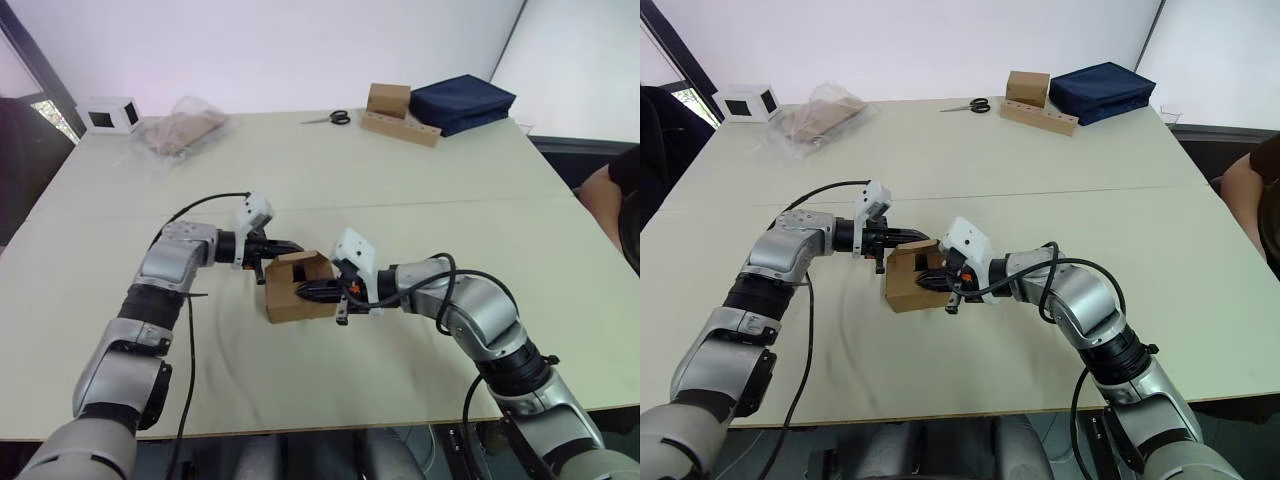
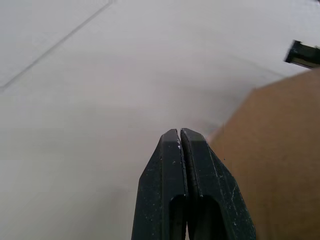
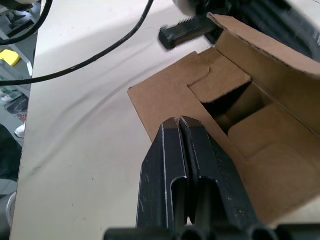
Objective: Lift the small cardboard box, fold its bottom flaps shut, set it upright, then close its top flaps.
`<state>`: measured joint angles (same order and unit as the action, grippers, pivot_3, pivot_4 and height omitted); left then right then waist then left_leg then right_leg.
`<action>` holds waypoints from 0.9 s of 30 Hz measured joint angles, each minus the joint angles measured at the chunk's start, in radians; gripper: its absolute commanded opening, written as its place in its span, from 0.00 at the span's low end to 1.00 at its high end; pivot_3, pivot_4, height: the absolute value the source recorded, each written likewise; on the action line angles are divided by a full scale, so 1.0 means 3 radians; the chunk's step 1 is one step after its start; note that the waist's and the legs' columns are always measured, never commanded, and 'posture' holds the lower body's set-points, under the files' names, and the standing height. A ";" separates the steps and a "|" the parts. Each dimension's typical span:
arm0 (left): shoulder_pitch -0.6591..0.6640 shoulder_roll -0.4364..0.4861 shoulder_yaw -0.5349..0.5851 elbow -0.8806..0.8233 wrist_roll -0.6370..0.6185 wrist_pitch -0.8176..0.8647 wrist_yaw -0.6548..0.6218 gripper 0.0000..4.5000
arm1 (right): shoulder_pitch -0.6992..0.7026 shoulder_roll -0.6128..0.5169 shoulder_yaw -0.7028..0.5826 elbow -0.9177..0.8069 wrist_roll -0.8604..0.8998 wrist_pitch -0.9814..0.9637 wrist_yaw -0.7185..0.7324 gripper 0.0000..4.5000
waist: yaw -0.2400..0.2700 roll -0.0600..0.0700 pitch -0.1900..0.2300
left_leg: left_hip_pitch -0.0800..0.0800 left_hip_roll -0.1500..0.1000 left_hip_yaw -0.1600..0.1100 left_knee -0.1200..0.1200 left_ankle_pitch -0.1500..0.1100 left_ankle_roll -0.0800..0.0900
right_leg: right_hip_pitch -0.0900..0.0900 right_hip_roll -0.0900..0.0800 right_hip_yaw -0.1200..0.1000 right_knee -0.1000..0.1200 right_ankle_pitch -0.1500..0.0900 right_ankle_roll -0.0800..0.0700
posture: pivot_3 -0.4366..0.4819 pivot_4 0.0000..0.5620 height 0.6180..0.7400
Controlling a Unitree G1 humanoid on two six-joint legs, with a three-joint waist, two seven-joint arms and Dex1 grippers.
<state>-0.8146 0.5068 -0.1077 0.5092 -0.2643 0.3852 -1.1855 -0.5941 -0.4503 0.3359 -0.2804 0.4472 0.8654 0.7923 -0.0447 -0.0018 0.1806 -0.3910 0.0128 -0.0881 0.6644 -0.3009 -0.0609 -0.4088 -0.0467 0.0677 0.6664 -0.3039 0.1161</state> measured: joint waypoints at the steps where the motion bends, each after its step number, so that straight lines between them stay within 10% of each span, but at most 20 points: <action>1: 0.0000 0.0032 0.0068 0.0000 -0.0005 -0.0006 0.0043 0.01 | 0.0000 0.0000 -0.0005 0.0000 0.0001 0.0001 0.0001 0.00 | -0.0001 0.0000 0.0000 | 0.0000 0.0000 0.0000 0.0000 0.0000 0.0000 | 0.0000 0.0000 0.0000 0.0000 0.0000 0.0000 | 0.48 0.27 1.00; 18: 0.1703 0.0912 0.1361 -0.2922 -0.1613 0.1996 0.0636 0.01 | 0.0064 0.0006 -0.0124 -0.0031 0.0027 -0.0008 0.0064 0.00 | -0.0044 0.0000 0.0000 | 0.0000 0.0000 -0.0001 -0.0004 -0.0002 0.0003 | -0.0001 -0.0006 0.0001 0.0000 0.0000 0.0000 | 0.48 0.27 1.00; 27: 0.1962 0.0888 0.1086 -0.3198 -0.1704 0.1987 0.0883 0.01 | 0.0077 0.0065 -0.0118 0.0054 0.0019 -0.0082 0.0093 0.00 | 0.0006 0.0001 0.0000 | 0.0000 0.0000 0.0000 -0.0004 -0.0001 0.0002 | 0.0000 -0.0005 0.0001 -0.0001 0.0000 0.0000 | 0.48 0.27 1.00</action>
<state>-0.2261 0.7732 0.2181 -0.4502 -0.7754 0.9811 -0.9207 -0.5709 -0.4308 0.3006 -0.2641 0.4528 0.8408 0.8202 -0.0429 -0.0016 0.1806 -0.3909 0.0128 -0.0881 0.6631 -0.3013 -0.0603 -0.4089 -0.0483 0.0679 0.6662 -0.3039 0.1161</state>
